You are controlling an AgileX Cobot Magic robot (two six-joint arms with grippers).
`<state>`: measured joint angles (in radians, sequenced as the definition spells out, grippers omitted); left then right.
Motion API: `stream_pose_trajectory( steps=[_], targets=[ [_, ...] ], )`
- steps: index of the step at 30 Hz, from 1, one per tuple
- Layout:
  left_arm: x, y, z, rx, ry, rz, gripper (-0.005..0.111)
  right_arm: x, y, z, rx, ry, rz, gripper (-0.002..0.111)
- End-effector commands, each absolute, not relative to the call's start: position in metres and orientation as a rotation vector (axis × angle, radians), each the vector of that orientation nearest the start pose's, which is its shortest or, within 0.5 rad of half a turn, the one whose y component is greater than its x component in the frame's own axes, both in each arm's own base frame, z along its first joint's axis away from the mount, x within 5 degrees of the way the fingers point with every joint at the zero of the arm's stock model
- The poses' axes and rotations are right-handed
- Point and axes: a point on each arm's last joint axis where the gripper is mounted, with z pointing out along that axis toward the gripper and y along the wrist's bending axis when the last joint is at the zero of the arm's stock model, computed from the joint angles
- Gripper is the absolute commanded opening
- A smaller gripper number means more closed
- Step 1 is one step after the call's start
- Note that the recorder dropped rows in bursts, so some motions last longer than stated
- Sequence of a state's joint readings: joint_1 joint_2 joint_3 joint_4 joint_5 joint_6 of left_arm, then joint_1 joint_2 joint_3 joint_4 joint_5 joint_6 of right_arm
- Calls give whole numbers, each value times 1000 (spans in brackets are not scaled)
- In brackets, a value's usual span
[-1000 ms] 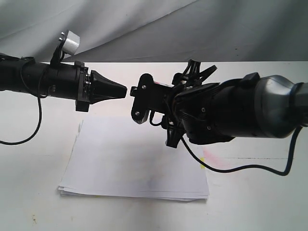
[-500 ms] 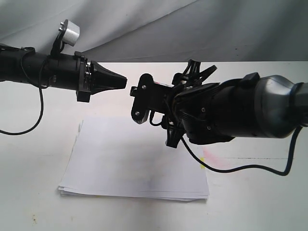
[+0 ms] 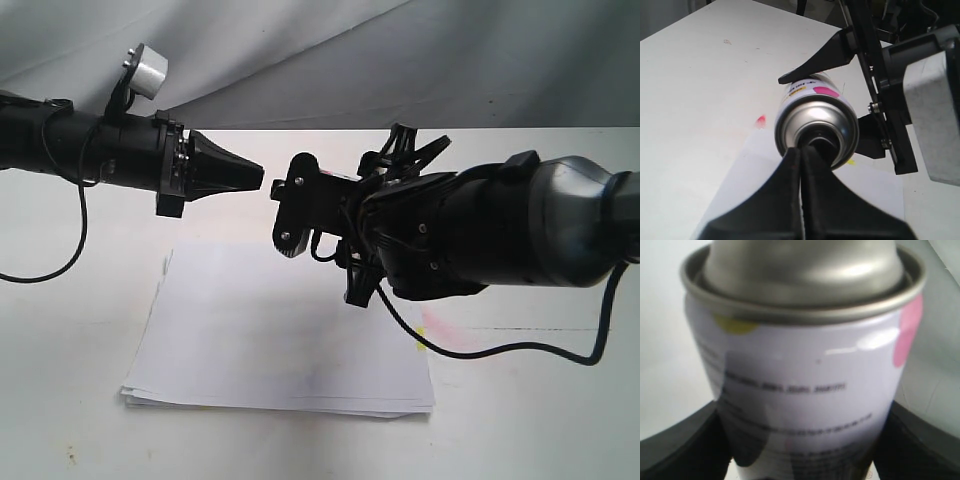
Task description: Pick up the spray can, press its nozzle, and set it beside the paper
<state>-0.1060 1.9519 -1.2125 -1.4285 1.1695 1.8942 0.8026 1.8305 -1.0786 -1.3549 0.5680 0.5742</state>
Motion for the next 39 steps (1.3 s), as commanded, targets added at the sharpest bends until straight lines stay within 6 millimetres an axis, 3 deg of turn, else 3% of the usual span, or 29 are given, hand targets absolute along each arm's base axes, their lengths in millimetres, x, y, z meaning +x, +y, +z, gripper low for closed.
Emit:
stream_pose_trajectory(
  steps=[1,14,25,39],
  targets=[
    [361,-124,209,1163,1722,-1124,0,295,236,200,-1405,1794,-649,0],
    [361,-125,209,1162,1718,-1129,0,295,236,200,-1407,1793,-650,0],
    [354,-161,203,1233,1747,-1057,0,295,236,200,-1408,1792,-647,0],
    [354,-164,203,1232,1744,-1060,0,294,239,200,-1418,1784,-621,0]
  ],
)
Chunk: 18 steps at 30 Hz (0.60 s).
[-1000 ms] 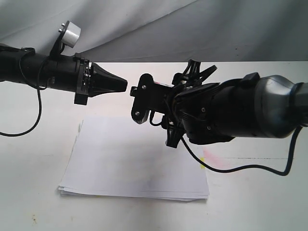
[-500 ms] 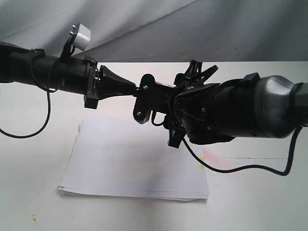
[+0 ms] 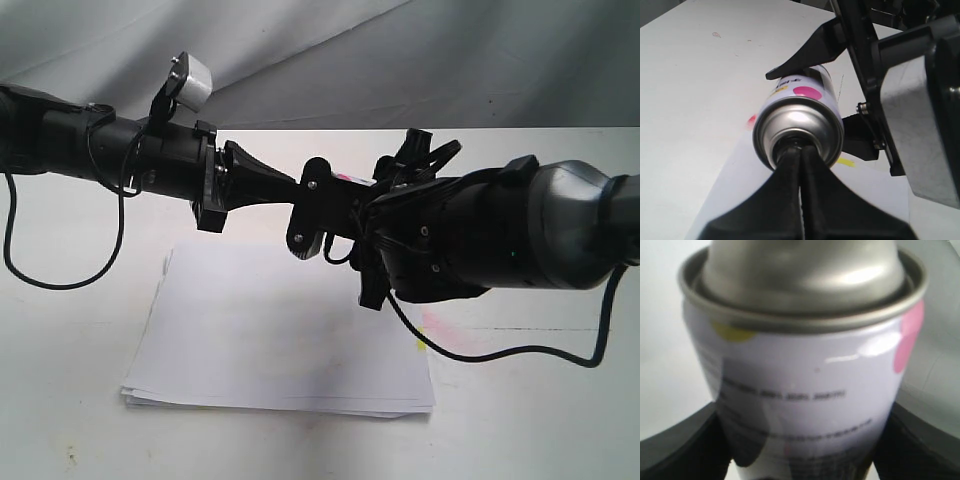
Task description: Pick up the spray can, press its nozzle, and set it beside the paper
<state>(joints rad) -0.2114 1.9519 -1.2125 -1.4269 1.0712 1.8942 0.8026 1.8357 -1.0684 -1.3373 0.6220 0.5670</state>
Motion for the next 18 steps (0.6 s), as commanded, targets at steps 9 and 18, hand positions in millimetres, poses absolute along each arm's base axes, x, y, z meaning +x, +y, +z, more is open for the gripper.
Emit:
stream_pose_trajectory(
  steps=[9,18],
  targets=[
    [353,-165,203,1233,1745,-1063,0,294,239,200,-1418,1784,-621,0],
    [354,-165,204,1216,1741,-1074,0,294,239,200,-1418,1784,-621,0]
  ],
)
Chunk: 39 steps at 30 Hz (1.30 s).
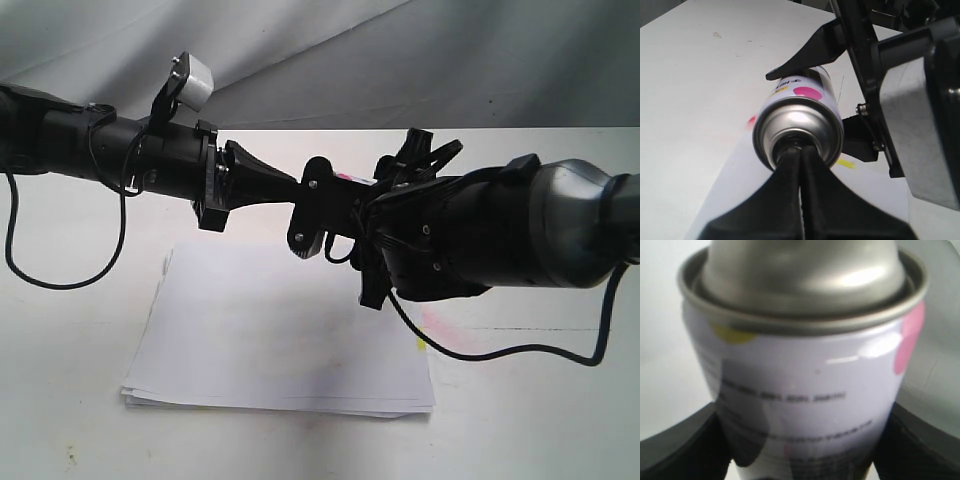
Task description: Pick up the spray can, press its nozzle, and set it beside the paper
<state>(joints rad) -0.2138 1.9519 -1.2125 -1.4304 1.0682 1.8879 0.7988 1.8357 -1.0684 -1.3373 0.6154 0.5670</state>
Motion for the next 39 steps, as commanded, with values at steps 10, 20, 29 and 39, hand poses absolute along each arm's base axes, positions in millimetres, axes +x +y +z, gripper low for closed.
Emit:
stream_pose_trajectory(
  steps=[10,20,29,39],
  targets=[
    [353,-165,205,1217,1740,-1076,0,294,239,199,-1421,1781,-612,0],
    [352,-174,198,1231,1746,-1089,0,294,239,199,-1422,1780,-610,0],
    [353,-174,192,1222,1766,-1093,0,294,239,199,-1422,1780,-610,0],
    [352,-130,223,1233,1812,-1017,0,294,239,199,-1426,1778,-619,0]
  ],
)
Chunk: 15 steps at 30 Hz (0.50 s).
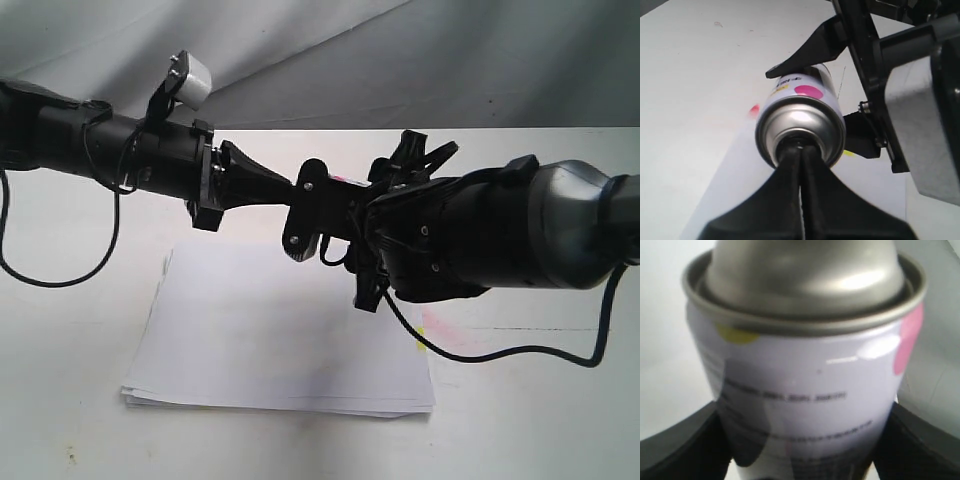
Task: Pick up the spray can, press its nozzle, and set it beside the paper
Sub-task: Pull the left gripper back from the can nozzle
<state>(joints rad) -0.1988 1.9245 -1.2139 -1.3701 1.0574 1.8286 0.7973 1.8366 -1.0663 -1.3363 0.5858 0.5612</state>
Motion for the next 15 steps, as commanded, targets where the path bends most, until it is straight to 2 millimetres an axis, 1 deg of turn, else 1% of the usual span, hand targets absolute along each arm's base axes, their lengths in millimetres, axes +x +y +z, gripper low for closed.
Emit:
stream_pose_trajectory(
  steps=[1,3,6,15],
  targets=[
    [350,-126,227,1237,1800,-1031,0,294,239,199,-1426,1778,-619,0],
    [349,-121,234,1219,1800,-1030,0,294,239,199,-1427,1777,-616,0],
    [348,-121,237,1220,1795,-1018,0,294,239,199,-1427,1777,-616,0],
    [349,-120,237,1211,1804,-1006,0,294,239,199,-1427,1777,-616,0]
  ],
)
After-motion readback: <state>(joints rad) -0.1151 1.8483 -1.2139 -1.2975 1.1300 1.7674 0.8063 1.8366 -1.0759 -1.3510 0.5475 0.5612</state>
